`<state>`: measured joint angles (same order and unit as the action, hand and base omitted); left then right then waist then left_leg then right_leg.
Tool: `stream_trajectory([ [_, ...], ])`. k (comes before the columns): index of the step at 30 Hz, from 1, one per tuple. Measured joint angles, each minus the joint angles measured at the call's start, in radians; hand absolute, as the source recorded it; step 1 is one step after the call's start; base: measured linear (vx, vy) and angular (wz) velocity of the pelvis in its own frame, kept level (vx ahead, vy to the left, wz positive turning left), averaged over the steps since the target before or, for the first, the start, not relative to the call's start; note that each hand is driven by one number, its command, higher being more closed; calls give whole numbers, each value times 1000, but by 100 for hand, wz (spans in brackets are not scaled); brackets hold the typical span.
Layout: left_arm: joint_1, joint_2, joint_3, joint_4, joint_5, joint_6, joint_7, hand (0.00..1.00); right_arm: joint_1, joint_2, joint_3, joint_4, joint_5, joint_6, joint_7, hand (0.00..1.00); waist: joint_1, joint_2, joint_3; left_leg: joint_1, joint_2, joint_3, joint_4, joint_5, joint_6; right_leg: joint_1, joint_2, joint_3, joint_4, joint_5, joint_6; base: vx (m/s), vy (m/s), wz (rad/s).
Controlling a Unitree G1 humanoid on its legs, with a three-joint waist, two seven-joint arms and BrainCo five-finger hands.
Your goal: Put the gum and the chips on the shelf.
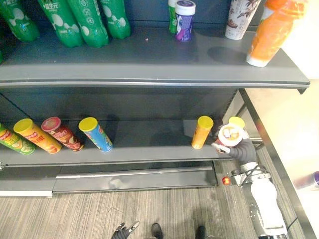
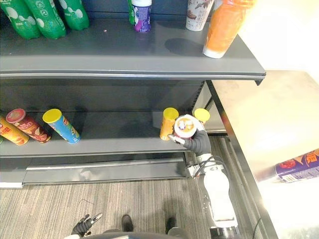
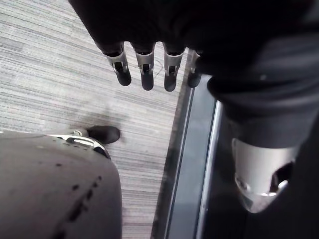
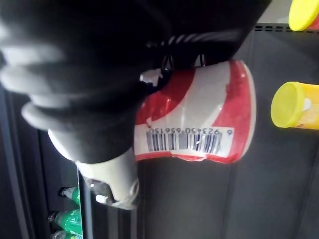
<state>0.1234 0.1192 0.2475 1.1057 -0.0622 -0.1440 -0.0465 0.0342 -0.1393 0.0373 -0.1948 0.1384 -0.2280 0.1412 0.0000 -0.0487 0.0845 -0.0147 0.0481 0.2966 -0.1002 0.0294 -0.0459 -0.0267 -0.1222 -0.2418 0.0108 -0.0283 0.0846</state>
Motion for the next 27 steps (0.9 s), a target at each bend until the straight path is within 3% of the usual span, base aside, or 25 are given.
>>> stream_trajectory([
  [10, -3, 4, -28, 8, 6, 3, 0, 0, -134, -23, 51, 18, 137, 30, -2, 100, 1, 8, -8, -1, 22, -5, -2, 16, -2, 6, 23, 3, -18, 33, -19, -86, -17, -2],
  [22, -10, 19, -65, 8, 8, 23, 1, 0, -353, -60, 162, 63, 178, 57, -8, 100, 5, -3, -17, -16, 28, 1, -2, 38, 1, 4, 32, -1, -47, 62, -23, -11, 1, 0],
  [27, -13, 33, -90, 7, 39, 24, 1, 0, -451, -63, 169, 135, 198, 91, -23, 100, 6, -9, -22, -11, 29, -1, -2, 43, 5, 14, 34, -2, -54, 65, -24, 20, 1, 1],
])
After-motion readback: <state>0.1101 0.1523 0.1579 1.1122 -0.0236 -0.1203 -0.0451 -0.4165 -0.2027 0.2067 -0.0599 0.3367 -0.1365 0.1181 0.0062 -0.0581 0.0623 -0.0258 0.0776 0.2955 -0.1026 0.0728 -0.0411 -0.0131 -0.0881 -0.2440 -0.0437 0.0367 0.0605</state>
